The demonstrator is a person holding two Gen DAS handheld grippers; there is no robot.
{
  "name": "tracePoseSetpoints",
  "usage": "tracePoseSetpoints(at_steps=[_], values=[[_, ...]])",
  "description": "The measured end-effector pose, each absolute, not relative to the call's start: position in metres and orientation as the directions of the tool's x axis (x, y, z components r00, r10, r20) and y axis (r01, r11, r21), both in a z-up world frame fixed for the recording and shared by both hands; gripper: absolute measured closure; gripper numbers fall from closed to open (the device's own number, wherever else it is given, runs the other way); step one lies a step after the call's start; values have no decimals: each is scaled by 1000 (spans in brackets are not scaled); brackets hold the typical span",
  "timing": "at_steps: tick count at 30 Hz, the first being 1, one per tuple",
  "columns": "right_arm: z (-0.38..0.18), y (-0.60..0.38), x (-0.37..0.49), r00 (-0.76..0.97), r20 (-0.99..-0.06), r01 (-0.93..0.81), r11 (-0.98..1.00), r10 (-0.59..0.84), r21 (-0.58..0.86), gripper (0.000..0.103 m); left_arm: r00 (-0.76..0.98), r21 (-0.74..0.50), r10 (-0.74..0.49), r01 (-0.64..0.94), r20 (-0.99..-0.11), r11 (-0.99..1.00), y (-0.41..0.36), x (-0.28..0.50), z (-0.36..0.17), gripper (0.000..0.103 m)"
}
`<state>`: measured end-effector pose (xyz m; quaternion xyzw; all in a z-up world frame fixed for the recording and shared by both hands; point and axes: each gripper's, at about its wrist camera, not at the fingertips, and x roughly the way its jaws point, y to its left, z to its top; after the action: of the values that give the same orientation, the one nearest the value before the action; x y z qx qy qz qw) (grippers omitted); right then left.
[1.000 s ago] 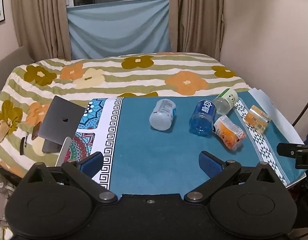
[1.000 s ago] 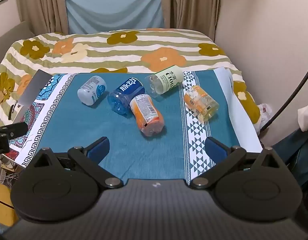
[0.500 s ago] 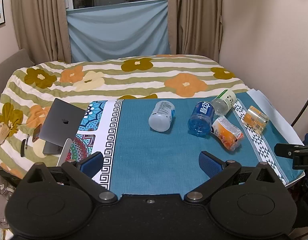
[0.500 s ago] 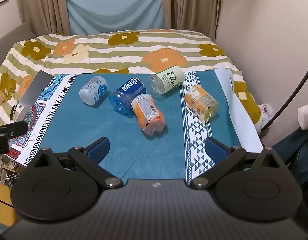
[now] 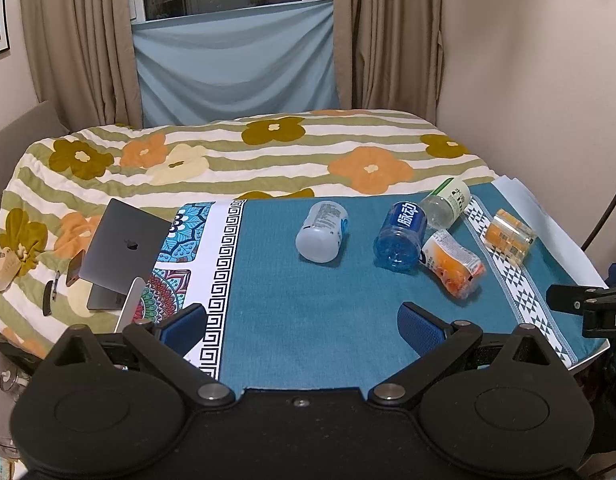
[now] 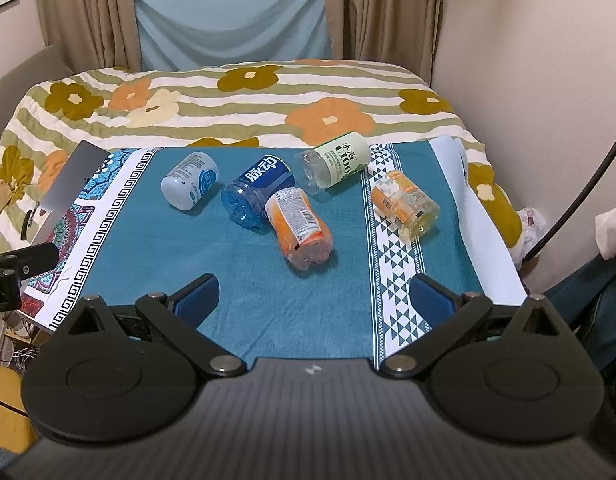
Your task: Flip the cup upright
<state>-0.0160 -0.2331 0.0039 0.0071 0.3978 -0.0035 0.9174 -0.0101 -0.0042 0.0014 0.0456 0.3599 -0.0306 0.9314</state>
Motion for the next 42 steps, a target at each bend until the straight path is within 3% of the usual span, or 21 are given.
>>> tracePoseSetpoints(at_steps=[42], values=[[-2,-232,-18,675,-738,20,999,8,30,0,745,69,-16,83,-666,994,-7,-14,3,0]])
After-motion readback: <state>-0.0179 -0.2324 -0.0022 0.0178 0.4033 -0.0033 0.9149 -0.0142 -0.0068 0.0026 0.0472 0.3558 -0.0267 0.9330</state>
